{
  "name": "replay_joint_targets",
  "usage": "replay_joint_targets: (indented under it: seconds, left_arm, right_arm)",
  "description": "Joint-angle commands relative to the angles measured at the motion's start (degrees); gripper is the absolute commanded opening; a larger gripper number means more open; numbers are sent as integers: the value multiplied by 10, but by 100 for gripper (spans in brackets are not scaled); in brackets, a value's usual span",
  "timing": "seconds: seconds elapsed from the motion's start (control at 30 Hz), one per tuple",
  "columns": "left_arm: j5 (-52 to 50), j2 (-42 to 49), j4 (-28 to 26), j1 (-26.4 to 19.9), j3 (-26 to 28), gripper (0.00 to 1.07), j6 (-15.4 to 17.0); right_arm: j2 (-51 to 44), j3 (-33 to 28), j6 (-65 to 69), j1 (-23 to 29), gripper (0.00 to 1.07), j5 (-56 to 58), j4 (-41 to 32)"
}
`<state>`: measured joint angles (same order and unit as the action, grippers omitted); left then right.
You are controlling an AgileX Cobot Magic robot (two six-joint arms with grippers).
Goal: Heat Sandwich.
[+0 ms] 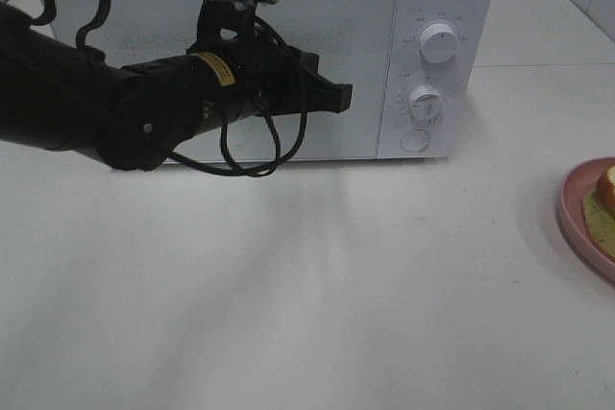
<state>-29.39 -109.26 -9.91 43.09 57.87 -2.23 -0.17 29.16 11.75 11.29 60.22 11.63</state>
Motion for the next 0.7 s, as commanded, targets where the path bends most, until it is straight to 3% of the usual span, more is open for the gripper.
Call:
replay_joint_targets:
  seconds: [0.03, 0.37, 0.4, 0.43, 0.47, 0.53, 0.57, 0.6, 0.67, 0.7]
  left_arm:
    - [-9, 28, -3, 9, -34, 0, 3]
    - [26, 132, -3, 17, -144, 1, 4]
    - [61, 156, -2, 17, -159, 8, 3]
    - [61, 156, -2, 17, -159, 8, 3]
    - [79, 166, 0, 17, -163, 14, 3]
    - [126, 187, 7, 17, -164, 39, 3]
    - [165, 207, 5, 17, -164, 74, 3]
    - [165, 207, 5, 17, -164, 74, 3]
    - [201, 225, 6, 17, -164, 104, 3]
    - [212, 234, 6, 17, -164, 105, 2]
  right_arm:
    - [-14, -2, -7, -3, 76, -1, 2]
    - [-14, -2, -7, -3, 76, -1, 2]
    - [-14, -2, -7, -3, 76, -1, 2]
    - [-14, -2, -7, -3, 76, -1, 2]
    - [-14, -2, -7, -3, 76, -1, 2]
    - [-14, -2, -7, -3, 76, -1, 2]
    - [-14, -2, -7, -3, 76, -1, 2]
    - [-14, -2, -7, -3, 76, -1, 2]
    - [-14, -2, -7, -3, 76, -1, 2]
    - [-14, -2, -7, -3, 76, -1, 2]
